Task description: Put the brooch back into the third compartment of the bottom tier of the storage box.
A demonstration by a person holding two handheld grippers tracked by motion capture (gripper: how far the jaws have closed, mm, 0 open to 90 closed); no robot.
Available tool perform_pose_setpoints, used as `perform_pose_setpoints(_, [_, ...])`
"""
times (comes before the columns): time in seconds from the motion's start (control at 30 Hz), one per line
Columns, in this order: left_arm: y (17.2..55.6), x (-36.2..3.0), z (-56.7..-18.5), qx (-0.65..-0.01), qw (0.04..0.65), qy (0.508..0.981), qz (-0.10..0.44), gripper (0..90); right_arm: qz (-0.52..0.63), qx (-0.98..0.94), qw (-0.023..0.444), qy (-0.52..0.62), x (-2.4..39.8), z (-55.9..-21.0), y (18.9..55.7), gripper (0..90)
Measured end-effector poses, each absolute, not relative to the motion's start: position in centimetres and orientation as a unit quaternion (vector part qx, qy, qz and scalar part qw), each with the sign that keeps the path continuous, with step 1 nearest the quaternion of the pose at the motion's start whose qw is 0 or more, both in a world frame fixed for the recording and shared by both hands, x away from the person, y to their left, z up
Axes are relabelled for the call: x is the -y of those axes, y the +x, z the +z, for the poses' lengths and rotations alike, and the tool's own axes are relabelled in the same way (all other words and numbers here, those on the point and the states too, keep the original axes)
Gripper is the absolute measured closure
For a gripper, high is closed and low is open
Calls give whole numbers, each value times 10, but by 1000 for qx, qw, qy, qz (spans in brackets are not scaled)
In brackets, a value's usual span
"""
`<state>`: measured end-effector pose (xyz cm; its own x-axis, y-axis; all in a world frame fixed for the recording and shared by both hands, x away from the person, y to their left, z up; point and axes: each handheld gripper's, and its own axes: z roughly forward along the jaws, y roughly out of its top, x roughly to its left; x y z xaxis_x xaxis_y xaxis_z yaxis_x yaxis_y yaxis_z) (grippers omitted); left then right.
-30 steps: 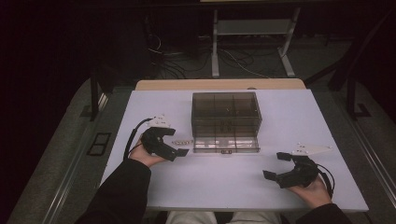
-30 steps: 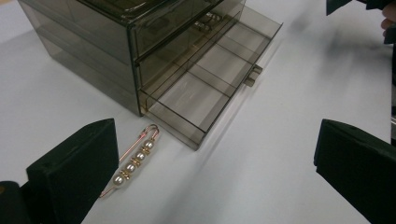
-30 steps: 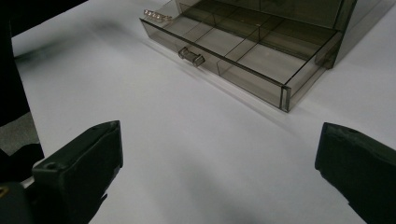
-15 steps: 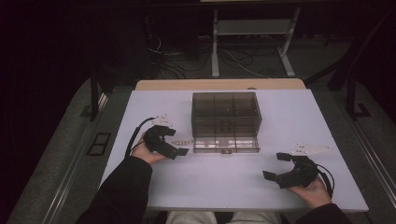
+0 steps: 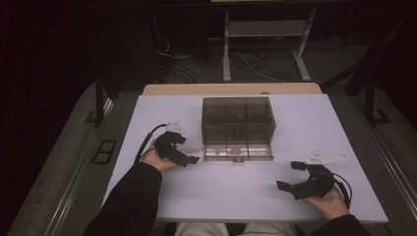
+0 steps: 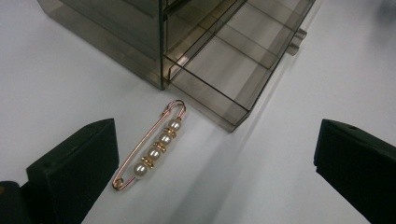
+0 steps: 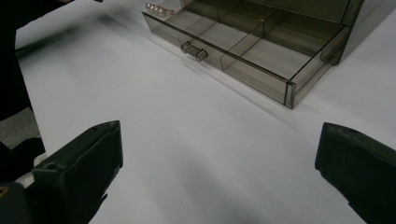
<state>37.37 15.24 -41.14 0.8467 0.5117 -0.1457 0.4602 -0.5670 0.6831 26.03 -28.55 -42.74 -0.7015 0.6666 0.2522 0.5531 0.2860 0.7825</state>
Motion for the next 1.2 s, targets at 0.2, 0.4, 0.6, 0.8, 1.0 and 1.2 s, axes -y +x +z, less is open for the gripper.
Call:
perform_pose_setpoints(0.2, [380,-151,-417,-273,360,891,33,0,459,-801,61,380,285,-428,260,4])
perform_pose_setpoints(0.4, [387,-150,-421,-268,349,897,37,21,458,-802,59,379,285,-428,260,3])
perform_pose_setpoints(0.6, [394,-150,-422,-269,347,898,33,61,457,-803,58,378,285,-428,260,3])
perform_pose_setpoints(0.8, [401,-150,-424,-269,339,901,31,107,457,-804,57,377,285,-428,260,3])
perform_pose_setpoints(1.0, [406,-149,-425,-270,335,902,37,140,457,-804,57,376,285,-428,260,4])
perform_pose_setpoints(1.2, [408,-149,-429,-270,328,904,38,180,457,-805,56,375,285,-429,260,4])
